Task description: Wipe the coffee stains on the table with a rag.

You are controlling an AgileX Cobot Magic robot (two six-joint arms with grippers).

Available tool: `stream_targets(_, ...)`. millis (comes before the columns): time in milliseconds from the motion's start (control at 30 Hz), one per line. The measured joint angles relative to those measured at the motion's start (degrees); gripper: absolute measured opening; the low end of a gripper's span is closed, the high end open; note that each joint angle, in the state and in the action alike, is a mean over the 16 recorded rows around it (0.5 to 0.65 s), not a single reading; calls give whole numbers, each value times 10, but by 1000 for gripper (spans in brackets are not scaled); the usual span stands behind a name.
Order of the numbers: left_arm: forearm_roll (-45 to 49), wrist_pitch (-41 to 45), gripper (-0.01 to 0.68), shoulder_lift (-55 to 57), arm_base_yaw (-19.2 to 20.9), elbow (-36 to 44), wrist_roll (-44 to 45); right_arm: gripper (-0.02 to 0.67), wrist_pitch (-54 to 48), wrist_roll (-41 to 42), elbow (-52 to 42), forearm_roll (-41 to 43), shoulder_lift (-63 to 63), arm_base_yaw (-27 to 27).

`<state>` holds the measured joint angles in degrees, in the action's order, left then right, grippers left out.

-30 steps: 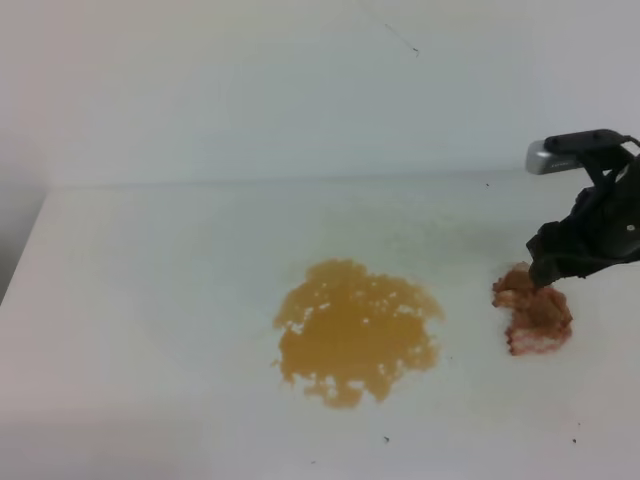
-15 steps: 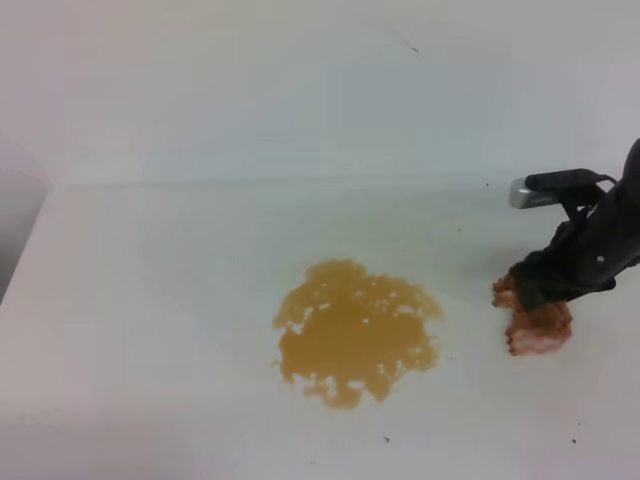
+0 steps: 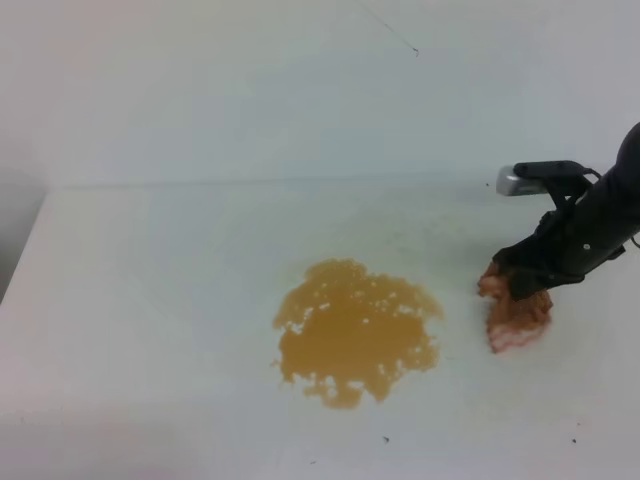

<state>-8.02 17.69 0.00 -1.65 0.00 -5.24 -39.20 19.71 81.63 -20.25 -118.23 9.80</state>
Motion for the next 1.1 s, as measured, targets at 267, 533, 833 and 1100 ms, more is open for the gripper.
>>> stream_targets(267,0,0,-3,0,0,0,0,48,25,-34,32,48,0,53)
stream_targets(533,0,0,-3,0,0,0,0,48,50,-116,44,144,-21,105)
stream_targets(833,0,0,-3,0,0,0,0,48,40,-143,49,186,-51,129)
stream_targets(1100,0,0,-3,0,0,0,0,45,42,-128,51,178,-58,171)
